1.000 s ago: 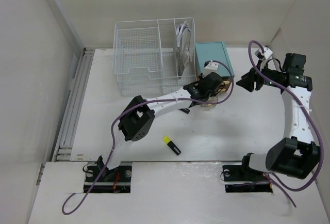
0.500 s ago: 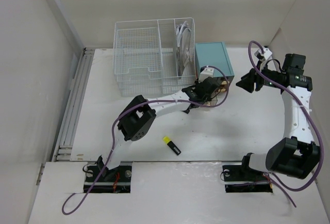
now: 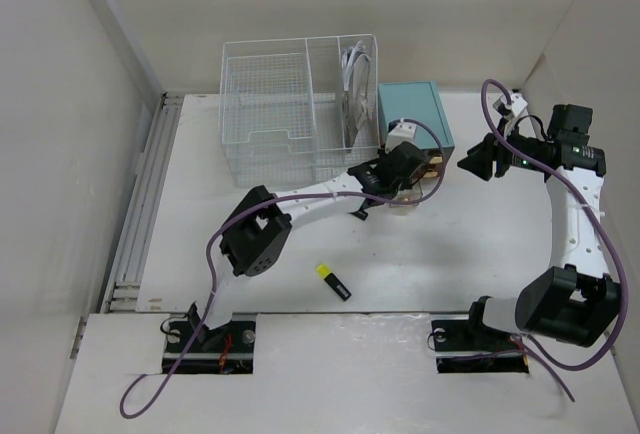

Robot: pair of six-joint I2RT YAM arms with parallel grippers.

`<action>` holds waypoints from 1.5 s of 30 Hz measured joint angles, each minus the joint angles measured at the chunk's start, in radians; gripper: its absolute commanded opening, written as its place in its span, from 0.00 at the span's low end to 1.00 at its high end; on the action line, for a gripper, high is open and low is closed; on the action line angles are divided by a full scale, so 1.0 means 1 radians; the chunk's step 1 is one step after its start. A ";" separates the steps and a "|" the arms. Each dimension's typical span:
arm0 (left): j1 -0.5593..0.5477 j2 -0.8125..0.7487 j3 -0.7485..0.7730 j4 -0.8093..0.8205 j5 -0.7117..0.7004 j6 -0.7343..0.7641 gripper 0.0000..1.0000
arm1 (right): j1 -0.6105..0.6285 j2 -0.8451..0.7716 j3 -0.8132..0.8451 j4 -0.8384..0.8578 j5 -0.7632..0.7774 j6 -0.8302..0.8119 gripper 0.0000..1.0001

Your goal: Organize the desk

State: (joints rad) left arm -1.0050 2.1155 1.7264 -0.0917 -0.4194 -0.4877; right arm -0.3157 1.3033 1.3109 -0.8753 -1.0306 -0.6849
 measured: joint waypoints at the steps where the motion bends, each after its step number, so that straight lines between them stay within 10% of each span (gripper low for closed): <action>1: 0.000 -0.002 0.000 0.000 0.001 0.002 0.10 | 0.000 0.000 0.000 0.000 0.000 0.000 0.53; 19: -0.081 -0.270 -0.379 0.133 0.236 -0.032 0.00 | -0.012 0.012 0.000 -0.011 -0.013 -0.008 0.53; 45: -0.015 0.092 -0.134 0.101 -0.015 -0.047 0.00 | -0.030 0.019 0.000 -0.020 -0.025 -0.019 0.53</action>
State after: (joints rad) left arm -1.0203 2.2070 1.5921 0.0093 -0.4347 -0.5350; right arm -0.3458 1.3228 1.3109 -0.8955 -1.0554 -0.7036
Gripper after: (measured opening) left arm 0.003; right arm 0.526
